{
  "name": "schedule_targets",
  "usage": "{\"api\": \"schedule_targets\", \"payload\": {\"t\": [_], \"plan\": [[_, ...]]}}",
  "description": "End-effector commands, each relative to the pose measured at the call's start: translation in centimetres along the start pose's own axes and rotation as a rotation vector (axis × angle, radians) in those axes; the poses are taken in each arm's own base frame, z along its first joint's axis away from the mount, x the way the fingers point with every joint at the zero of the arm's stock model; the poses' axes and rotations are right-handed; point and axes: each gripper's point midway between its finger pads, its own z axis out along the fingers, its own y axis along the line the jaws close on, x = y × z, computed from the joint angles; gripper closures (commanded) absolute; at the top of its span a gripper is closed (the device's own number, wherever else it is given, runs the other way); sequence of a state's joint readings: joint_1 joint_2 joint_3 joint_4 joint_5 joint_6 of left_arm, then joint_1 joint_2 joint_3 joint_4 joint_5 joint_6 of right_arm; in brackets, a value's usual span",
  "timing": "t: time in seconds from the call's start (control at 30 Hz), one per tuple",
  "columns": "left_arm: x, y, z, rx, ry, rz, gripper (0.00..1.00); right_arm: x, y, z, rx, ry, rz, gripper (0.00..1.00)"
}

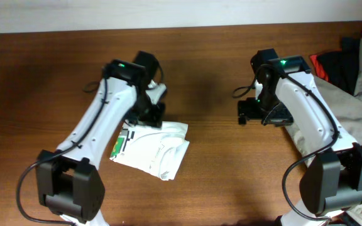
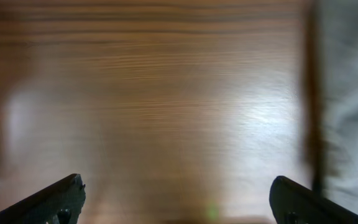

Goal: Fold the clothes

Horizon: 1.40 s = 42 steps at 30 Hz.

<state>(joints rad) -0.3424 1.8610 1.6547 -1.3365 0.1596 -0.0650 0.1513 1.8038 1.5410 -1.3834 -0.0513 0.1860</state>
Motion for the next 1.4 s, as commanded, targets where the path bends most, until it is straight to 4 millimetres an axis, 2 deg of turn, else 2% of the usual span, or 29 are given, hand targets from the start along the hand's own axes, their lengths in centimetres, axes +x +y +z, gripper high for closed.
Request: {"api": "schedule_targets", "payload": {"t": [0.0,0.07,0.13,0.17,0.27,0.3,0.4,0.53,0.57,0.6,0.63,0.67,0.73,0.77,0.8,0.83,0.87,0.93,1.0,1.03,1.07,1.1,1.13,1.17,1.2,1.23,1.27,1.33,1.37], "plan": [[-3.4,3.4,0.7,-0.078,-0.101,-0.063,0.42,1.5,7.2,-1.0,-0.347,0.034,-0.244,0.01],[-4.3,4.5,2.7,-0.081,-0.078,-0.082,0.38,2.7,9.3,-0.7,-0.349,0.055,-0.311,0.01],[-3.8,6.4,6.7,-0.085,0.033,-0.126,0.38,4.1,13.6,0.4,-0.344,0.045,-0.419,0.01],[-3.3,7.2,8.3,-0.085,0.08,-0.145,0.38,4.4,14.9,0.9,-0.345,0.035,-0.428,0.01],[-2.3,8.3,10.9,-0.085,0.166,-0.175,0.38,5.3,18.3,4.1,-0.358,0.009,-0.408,0.01],[-2.1,8.8,11.4,-0.096,0.183,-0.183,0.38,5.8,19.2,5.6,-0.366,-0.001,-0.404,0.01],[-1.1,9.9,11.2,-0.139,0.223,-0.195,0.38,6.6,21.2,9.5,-0.409,-0.054,-0.391,0.02],[2.1,9.4,10.3,-0.148,0.354,-0.271,0.39,7.8,22.2,12.3,-0.42,-0.053,-0.422,0.01],[2.5,9.4,10.1,-0.152,0.372,-0.289,0.39,8.2,22.2,13.0,-0.41,-0.034,-0.427,0.06],[2.7,9.3,10.1,-0.152,0.38,-0.289,0.39,8.2,22.0,13.6,-0.394,-0.024,-0.426,0.17],[3.0,9.3,10.0,-0.153,0.391,-0.289,0.39,8.0,21.4,14.2,-0.355,-0.027,-0.417,0.43],[3.4,9.3,9.8,-0.154,0.408,-0.29,0.39,6.9,19.7,14.8,-0.263,-0.059,-0.395,0.72],[4.0,9.2,9.6,-0.154,0.434,-0.292,0.39,4.2,16.7,14.7,-0.137,-0.129,-0.334,0.91],[4.4,9.2,9.8,-0.155,0.45,-0.294,0.39,2.3,15.2,14.2,-0.108,-0.165,-0.298,0.96],[5.0,9.2,10.2,-0.155,0.465,-0.295,0.39,-0.5,14.0,12.6,-0.116,-0.208,-0.315,0.96],[5.4,8.9,10.5,-0.141,0.476,-0.299,0.43,-2.6,13.5,10.4,-0.11,-0.247,-0.37,0.48],[5.3,8.2,10.5,-0.101,0.473,-0.308,0.47,-4.1,12.6,8.4,-0.06,-0.274,-0.364,0.41],[5.1,8.1,10.3,-0.096,0.464,-0.308,0.48,-5.2,11.0,6.0,0.048,-0.294,-0.339,0.41],[3.9,8.3,9.6,-0.09,0.397,-0.295,0.48,-6.2,8.8,2.4,0.174,-0.317,-0.289,0.38],[2.5,8.4,8.7,-0.086,0.331,-0.283,0.47,-6.4,8.0,0.3,0.224,-0.34,-0.269,0.37],[0.2,8.6,7.2,-0.083,0.221,-0.275,0.41,-6.5,7.4,-1.8,0.255,-0.371,-0.245,0.36],[-1.8,8.8,6.0,-0.081,0.128,-0.269,0.28,-6.5,7.3,-3.6,0.256,-0.4,-0.225,0.35],[-3.3,8.8,5.0,-0.071,0.059,-0.251,0.21,-6.4,7.4,-4.8,0.246,-0.422,-0.219,0.33],[-4.8,7.8,4.1,-0.01,0.002,-0.183,0.18,-6.3,7.4,-6.0,0.235,-0.448,-0.211,0.3],[-6.3,5.4,3.1,0.131,-0.058,-0.057,0.16,-6.1,7.4,-7.2,0.223,-0.475,-0.207,0.14],[-7.1,3.4,2.5,0.248,-0.101,0.028,0.13,-5.7,7.3,-7.8,0.214,-0.486,-0.206,0.07],[-7.6,1.6,1.9,0.351,-0.14,0.102,0.07,-5.4,7.1,-8.4,0.204,-0.493,-0.203,0.04],[-7.7,0.2,2.1,0.434,-0.148,0.158,0.05,-4.3,7.0,-9.1,0.168,-0.482,-0.202,0.02],[-7.6,0.0,3.0,0.437,-0.128,0.17,0.05,-3.9,6.9,-9.3,0.154,-0.473,-0.201,0.02]]}}
